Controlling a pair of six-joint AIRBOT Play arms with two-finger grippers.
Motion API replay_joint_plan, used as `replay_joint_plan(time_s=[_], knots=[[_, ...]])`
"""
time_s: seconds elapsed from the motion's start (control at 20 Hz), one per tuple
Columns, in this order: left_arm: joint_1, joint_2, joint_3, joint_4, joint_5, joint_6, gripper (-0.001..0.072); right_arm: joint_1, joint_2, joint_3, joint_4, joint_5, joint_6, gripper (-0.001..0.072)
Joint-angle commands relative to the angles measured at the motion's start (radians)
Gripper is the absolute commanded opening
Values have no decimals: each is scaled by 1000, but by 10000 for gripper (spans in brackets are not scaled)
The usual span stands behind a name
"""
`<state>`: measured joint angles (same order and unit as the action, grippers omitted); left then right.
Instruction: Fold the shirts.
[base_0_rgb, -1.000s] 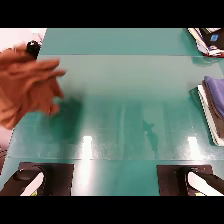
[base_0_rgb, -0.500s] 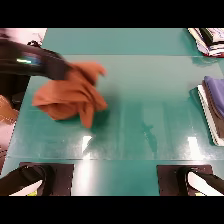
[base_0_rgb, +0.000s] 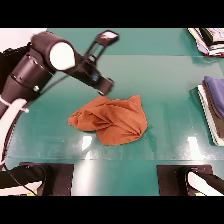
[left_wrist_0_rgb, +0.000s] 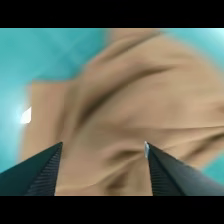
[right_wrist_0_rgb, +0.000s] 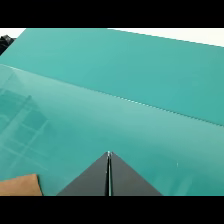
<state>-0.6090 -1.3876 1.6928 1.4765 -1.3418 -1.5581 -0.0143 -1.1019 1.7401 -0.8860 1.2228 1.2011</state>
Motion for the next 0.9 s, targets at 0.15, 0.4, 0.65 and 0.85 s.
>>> replay_joint_plan(time_s=[0.15, 0.4, 0.65, 0.85], knots=[[403, -14, -185, -22, -97, -14, 615, 0, 0, 1, 0, 4, 0, 18], [525, -14, -517, -104, -5, 16, 615, 0, 0, -40, 1, 0, 0, 18], [531, -15, -705, -250, 146, 94, 615, 0, 0, -84, 1, -2, 0, 18], [528, -19, -755, -371, 202, 119, 602, 0, 0, -84, -7, 2, 0, 18]])
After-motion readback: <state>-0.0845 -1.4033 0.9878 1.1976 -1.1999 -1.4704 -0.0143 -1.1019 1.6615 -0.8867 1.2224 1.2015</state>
